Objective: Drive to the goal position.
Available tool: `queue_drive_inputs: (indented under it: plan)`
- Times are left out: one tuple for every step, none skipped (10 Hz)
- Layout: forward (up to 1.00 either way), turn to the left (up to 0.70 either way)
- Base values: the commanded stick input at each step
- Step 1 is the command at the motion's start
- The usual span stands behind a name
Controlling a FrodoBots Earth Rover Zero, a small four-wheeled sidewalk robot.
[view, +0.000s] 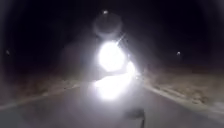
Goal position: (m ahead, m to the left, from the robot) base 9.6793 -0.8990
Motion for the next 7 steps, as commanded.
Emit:
queue_drive_inputs:
  plan:
    - [1.0, 0.03]
    - [1.0, 0.03]
    - [1.0, 0.03]
    - [1.0, 0.02]
    - [1.0, 0.02]
    - [1.0, 0.02]
    - [1.0, 0.02]
